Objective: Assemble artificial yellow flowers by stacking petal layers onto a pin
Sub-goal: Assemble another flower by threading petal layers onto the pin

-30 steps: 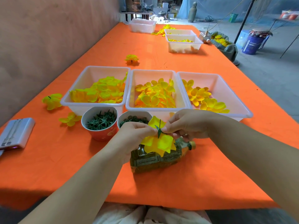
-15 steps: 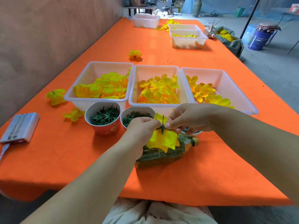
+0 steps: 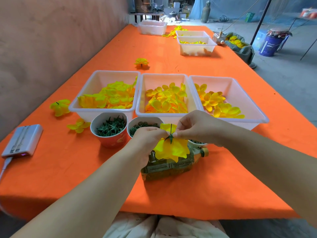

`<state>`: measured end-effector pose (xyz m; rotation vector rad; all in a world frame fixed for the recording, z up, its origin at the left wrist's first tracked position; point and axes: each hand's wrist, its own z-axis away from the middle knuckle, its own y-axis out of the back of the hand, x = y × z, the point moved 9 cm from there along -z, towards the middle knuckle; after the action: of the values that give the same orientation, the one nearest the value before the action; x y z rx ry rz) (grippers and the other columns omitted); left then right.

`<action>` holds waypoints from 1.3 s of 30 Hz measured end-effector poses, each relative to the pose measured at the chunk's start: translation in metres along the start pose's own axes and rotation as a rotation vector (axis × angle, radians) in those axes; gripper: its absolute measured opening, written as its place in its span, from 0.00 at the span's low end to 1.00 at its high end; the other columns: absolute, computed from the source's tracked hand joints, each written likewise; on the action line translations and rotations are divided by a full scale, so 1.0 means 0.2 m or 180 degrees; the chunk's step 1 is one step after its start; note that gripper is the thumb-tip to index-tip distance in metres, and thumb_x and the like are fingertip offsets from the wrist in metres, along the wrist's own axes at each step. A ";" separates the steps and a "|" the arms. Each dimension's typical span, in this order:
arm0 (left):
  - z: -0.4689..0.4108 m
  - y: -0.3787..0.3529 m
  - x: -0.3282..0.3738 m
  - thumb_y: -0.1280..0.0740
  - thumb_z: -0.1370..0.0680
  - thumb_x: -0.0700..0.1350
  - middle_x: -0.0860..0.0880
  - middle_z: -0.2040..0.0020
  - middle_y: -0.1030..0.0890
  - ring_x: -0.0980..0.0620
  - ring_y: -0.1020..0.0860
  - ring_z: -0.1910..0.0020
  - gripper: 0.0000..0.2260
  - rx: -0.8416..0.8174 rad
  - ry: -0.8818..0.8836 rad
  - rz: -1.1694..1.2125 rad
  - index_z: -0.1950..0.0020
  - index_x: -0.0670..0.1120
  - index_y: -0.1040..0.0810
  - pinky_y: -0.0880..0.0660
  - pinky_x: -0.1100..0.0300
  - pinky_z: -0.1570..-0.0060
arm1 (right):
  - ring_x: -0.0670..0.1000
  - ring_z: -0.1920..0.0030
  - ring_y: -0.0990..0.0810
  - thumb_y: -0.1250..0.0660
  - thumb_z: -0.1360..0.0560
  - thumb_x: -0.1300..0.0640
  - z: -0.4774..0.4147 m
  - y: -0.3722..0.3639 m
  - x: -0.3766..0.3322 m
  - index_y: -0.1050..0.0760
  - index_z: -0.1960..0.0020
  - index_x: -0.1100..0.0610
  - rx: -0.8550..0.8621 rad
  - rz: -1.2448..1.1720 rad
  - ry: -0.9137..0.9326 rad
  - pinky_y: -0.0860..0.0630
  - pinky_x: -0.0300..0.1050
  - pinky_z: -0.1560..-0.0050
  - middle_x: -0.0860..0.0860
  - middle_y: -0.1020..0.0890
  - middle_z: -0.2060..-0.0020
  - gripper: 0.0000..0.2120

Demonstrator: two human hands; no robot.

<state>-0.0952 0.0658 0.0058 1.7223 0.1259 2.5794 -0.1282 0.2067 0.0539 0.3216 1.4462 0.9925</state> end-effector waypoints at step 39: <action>0.07 0.00 0.08 0.29 0.27 0.58 0.51 0.49 0.21 0.55 0.23 0.45 0.14 -0.0224 -0.2112 -0.0781 0.43 0.56 0.17 0.27 0.58 0.43 | 0.43 0.62 0.24 0.28 0.28 0.55 0.13 -0.11 0.01 0.20 0.59 0.48 0.1668 -0.1058 0.1019 0.31 0.32 0.59 0.41 0.22 0.66 0.03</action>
<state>-0.0886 0.0671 0.0262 2.2542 0.2011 1.7178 -0.0969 0.2053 0.0402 0.2928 1.9742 0.3936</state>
